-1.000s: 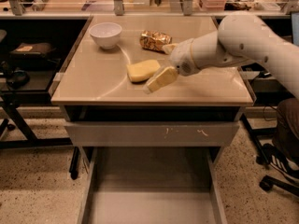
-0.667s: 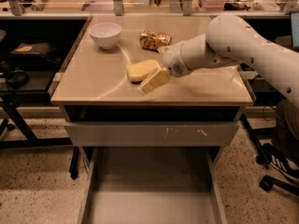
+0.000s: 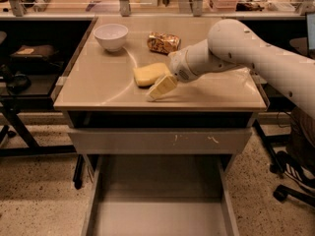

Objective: Place sponge into middle drawer

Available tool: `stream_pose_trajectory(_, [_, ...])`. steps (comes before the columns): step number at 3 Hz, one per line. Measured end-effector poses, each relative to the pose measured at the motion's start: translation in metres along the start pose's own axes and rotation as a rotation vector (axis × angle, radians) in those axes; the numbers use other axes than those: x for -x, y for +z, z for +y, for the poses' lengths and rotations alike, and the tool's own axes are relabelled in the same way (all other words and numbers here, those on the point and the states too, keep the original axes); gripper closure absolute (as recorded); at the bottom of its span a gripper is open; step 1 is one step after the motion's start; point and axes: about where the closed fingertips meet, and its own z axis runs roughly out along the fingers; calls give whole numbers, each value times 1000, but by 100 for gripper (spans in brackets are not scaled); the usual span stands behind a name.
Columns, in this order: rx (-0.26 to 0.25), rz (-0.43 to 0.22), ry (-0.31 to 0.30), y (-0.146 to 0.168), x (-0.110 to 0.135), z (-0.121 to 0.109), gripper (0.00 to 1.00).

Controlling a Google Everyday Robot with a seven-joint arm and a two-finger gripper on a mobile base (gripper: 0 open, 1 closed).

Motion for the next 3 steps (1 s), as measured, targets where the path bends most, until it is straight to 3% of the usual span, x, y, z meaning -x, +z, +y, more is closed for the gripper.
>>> stream_pose_trajectory(1, [7,-5,13,8,-3,-8,0])
stream_pose_trajectory(3, [7,-6,13,8,-3,-9,42])
